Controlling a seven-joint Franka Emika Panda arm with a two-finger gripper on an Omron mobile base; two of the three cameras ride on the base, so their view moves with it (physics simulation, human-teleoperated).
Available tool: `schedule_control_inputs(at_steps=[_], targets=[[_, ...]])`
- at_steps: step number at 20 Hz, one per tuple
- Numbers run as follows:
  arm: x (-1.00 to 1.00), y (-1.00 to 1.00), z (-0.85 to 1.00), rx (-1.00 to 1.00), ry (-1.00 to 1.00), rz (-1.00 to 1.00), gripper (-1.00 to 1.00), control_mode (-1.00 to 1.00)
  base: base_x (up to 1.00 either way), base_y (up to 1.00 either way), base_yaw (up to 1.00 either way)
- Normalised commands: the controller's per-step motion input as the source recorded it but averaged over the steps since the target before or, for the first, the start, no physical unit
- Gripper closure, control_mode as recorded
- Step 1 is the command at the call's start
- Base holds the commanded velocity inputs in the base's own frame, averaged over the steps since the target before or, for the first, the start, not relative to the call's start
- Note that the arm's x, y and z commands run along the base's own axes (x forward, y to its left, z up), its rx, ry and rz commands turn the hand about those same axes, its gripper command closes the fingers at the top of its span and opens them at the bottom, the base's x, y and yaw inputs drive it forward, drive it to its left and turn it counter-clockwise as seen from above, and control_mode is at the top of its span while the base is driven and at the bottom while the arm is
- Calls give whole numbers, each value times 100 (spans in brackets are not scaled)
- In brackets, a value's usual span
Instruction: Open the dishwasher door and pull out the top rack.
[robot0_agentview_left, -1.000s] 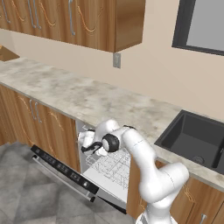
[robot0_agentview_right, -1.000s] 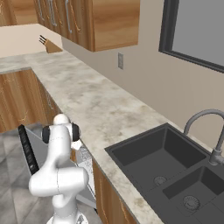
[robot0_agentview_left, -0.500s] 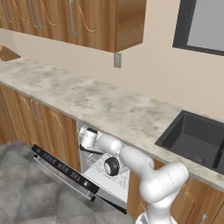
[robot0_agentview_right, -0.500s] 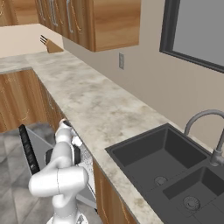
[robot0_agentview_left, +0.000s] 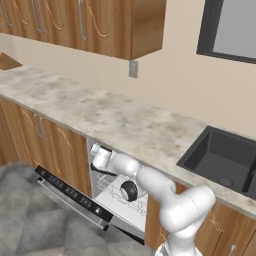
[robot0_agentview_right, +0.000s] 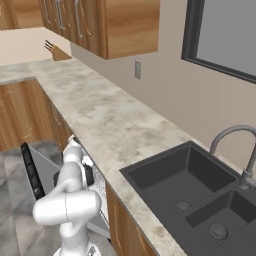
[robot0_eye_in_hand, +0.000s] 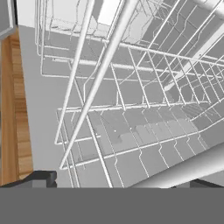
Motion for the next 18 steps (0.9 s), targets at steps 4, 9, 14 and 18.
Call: schedule_control_inputs(at_steps=[4,9,14,18], targets=[[-100,54,-85,33,50,18,-100,-100,0,0,0],[-100,96,-100,-5,34,10,-100,-100,0,0,0],[-100,99,-100,-4,26,13,-100,-100,0,0,0],[-100,95,-100,-10,42,25,-100,-100,0,0,0]])
